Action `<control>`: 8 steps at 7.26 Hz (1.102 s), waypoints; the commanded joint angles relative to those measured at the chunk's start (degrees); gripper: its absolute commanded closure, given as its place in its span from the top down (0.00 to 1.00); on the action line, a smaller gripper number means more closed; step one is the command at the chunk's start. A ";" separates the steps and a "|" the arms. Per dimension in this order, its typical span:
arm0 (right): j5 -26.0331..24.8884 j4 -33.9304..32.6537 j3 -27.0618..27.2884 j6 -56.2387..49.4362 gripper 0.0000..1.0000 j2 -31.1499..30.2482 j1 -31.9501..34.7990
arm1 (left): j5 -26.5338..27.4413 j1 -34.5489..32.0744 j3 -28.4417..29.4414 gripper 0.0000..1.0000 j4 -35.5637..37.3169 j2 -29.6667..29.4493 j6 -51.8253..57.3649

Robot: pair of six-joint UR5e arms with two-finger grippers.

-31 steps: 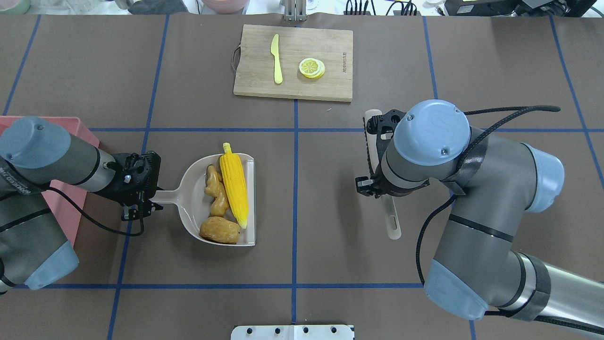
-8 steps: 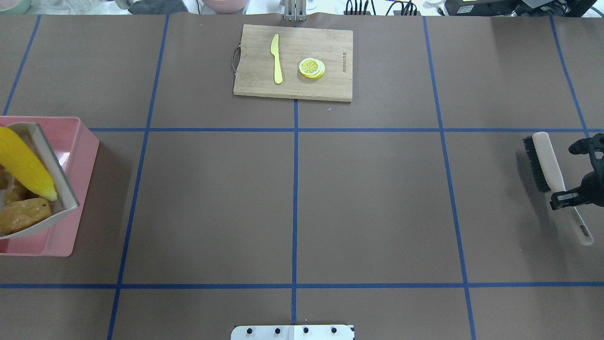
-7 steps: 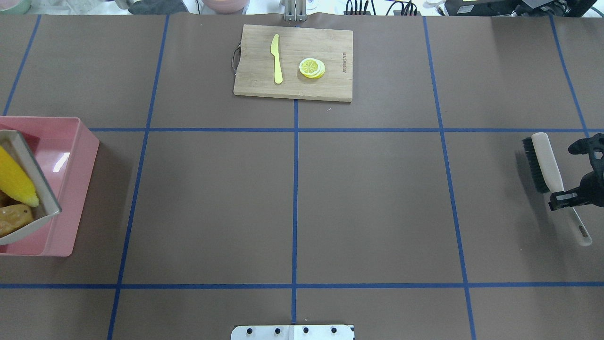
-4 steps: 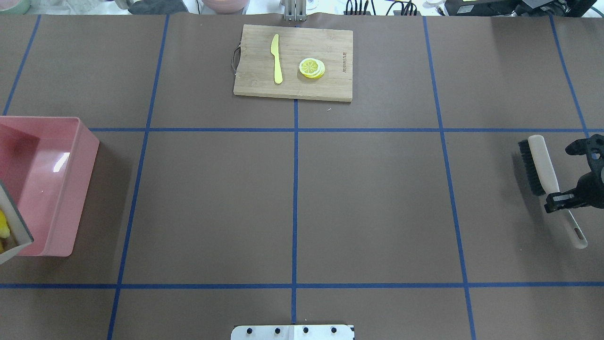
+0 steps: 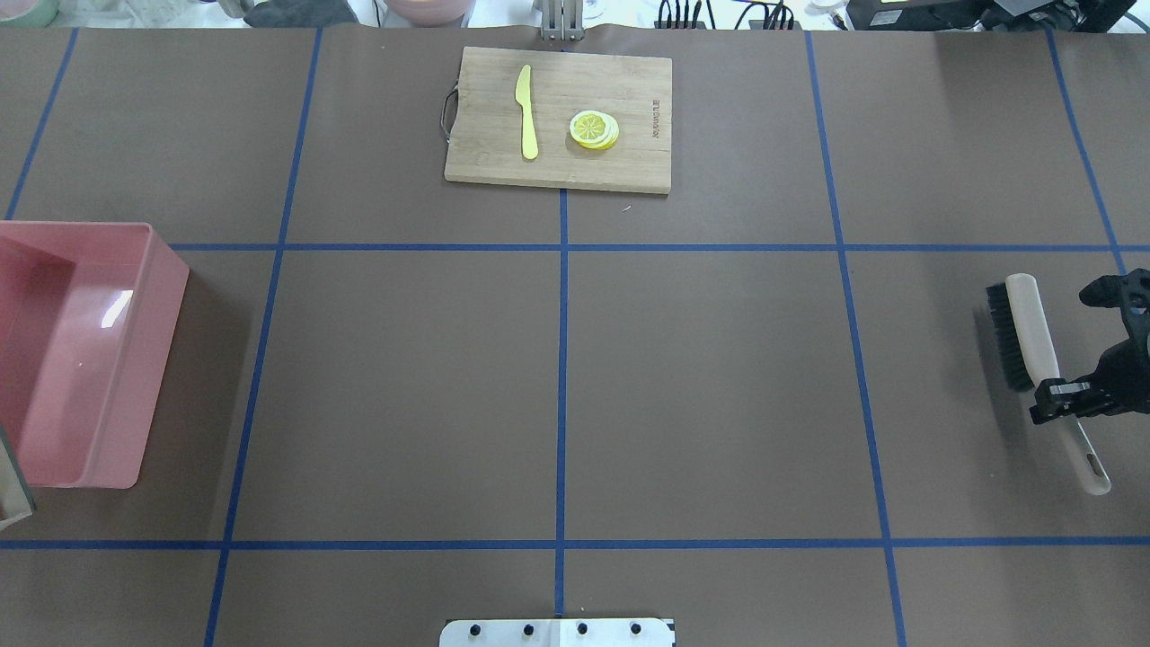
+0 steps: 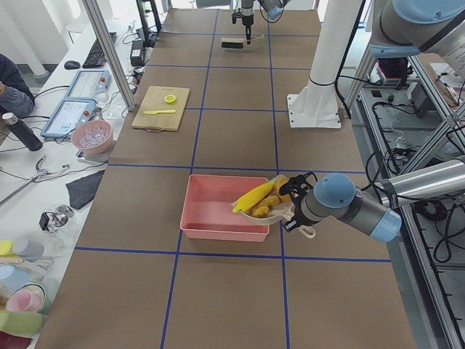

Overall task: Sweep and dump trash into bin
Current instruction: 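Tilt the dustpan with the left gripper to dump items into the bin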

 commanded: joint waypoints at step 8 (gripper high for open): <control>1.24 6.09 1.81 7.56 1.00 -4.86 -7.46 | 13.01 -6.86 -10.34 0.27 37.35 -9.71 20.70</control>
